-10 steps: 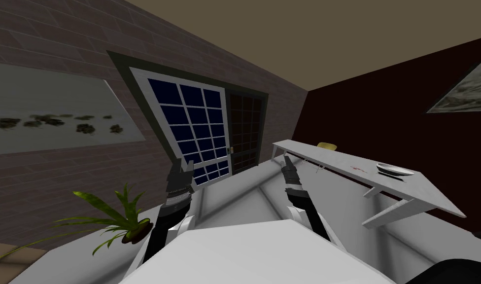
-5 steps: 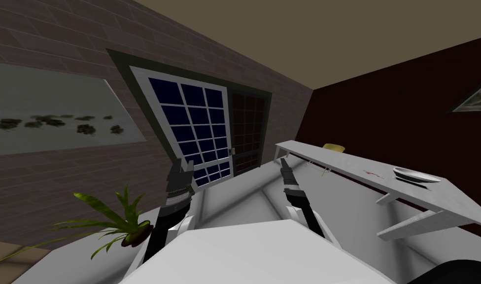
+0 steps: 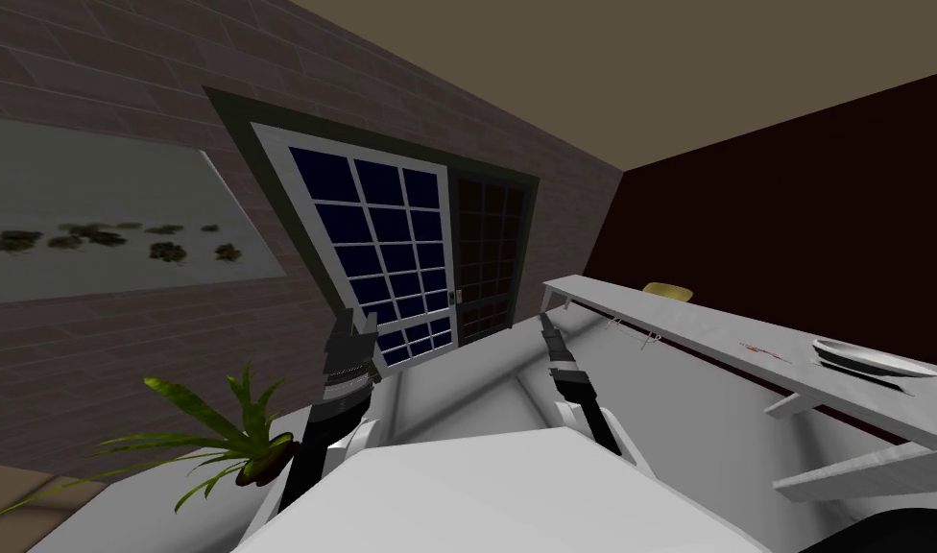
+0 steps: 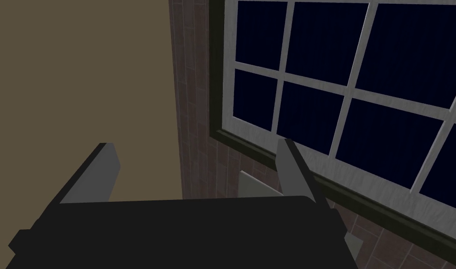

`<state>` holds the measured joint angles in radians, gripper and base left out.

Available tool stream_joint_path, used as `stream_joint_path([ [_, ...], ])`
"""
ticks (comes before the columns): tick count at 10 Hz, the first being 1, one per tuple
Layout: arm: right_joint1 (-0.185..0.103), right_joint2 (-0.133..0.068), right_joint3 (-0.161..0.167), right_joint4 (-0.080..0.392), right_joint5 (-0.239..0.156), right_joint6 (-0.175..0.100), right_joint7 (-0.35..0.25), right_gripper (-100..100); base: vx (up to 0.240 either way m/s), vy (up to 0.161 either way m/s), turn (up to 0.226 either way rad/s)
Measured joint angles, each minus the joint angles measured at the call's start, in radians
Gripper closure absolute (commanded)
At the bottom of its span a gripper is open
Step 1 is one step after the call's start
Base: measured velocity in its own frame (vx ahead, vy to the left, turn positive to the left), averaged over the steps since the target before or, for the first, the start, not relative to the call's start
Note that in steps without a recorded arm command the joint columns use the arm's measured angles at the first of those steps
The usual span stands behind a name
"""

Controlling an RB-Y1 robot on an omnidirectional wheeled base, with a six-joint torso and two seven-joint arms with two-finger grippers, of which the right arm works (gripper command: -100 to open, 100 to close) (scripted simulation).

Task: Pull the door open

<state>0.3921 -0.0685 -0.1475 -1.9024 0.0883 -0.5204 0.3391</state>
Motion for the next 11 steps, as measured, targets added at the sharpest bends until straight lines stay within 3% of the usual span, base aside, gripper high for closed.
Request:
stream_joint_path([
  [11,-0.104,-0.004,-0.044,0.302,0.144,-0.093,0.233,-100,0.106,0.039,0.051],
])
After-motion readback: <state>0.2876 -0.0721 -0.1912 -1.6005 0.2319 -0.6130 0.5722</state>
